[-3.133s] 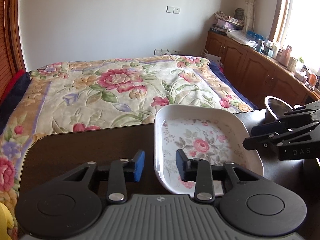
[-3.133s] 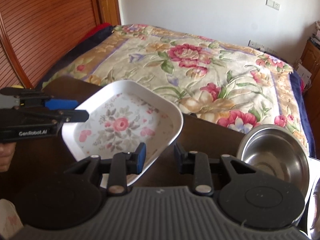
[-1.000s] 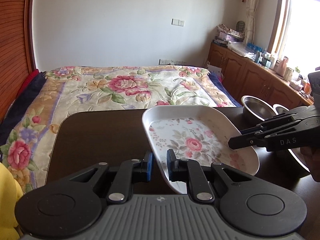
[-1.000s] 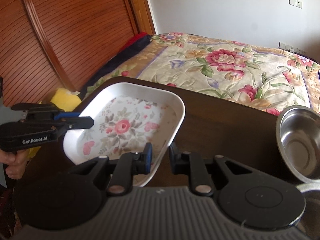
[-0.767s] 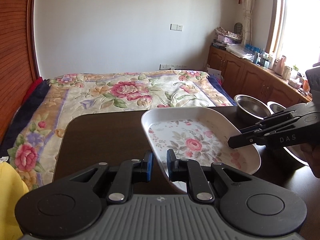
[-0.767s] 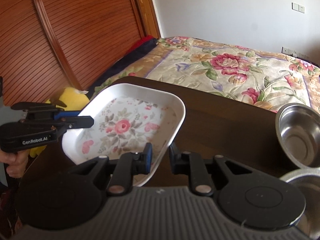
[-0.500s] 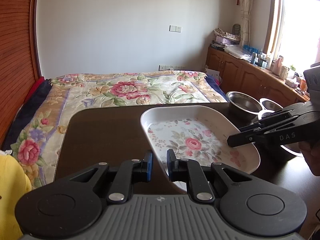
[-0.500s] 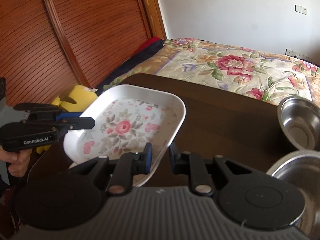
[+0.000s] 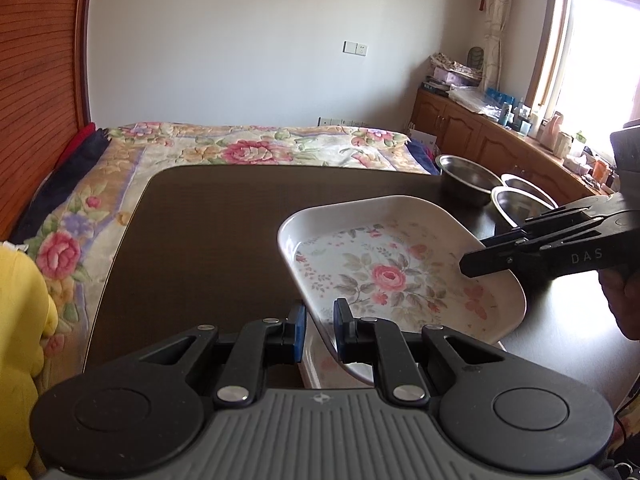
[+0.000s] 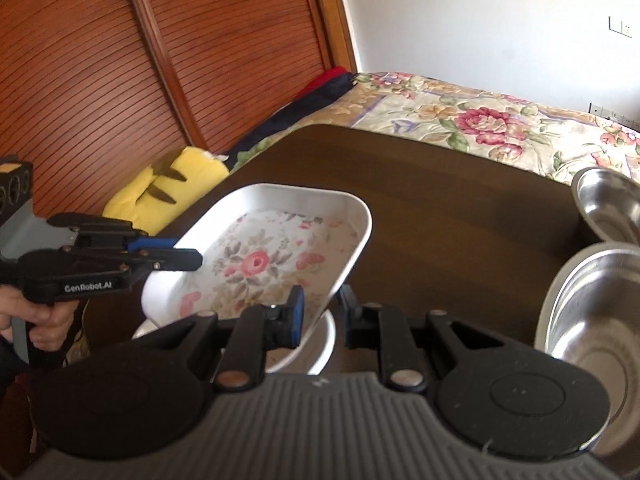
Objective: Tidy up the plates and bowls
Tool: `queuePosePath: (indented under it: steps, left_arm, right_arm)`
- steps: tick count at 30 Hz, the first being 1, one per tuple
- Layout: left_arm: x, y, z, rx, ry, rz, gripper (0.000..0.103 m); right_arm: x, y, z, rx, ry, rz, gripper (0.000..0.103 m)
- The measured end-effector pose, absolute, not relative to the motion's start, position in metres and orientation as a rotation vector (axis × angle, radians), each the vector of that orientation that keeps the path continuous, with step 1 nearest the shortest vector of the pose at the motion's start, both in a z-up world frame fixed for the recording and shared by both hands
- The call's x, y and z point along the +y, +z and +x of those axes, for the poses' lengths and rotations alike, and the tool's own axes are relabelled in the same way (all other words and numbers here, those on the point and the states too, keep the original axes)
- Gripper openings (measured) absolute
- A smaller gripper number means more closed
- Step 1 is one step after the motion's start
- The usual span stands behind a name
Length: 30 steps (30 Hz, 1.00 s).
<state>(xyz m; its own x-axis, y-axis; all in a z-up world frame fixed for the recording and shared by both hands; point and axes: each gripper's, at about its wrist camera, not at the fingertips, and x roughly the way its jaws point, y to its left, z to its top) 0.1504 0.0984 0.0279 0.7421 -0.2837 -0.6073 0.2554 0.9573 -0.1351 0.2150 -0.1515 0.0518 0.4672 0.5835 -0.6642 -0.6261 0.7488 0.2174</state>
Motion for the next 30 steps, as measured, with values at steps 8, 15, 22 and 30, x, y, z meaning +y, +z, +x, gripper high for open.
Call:
queuePosePath:
  steps: [8, 15, 22, 30]
  left_arm:
    - [0.101, 0.025, 0.132, 0.672, -0.286, -0.059, 0.015]
    - [0.103, 0.024, 0.122, 0.67, -0.289, -0.07, 0.015]
    - [0.101, 0.024, 0.114, 0.673, -0.293, -0.057, 0.015]
    - [0.1, 0.019, 0.11, 0.682, -0.289, -0.043, 0.015]
  right_arm:
    - [-0.149, 0.048, 0.196, 0.784, 0.762, -0.098, 0.021]
    - [-0.154, 0.046, 0.185, 0.776, 0.775, -0.108, 0.02]
    - [-0.154, 0.044, 0.179, 0.778, 0.783, -0.128, 0.021]
    - [-0.152, 0.044, 0.177, 0.771, 0.783, -0.159, 0.021]
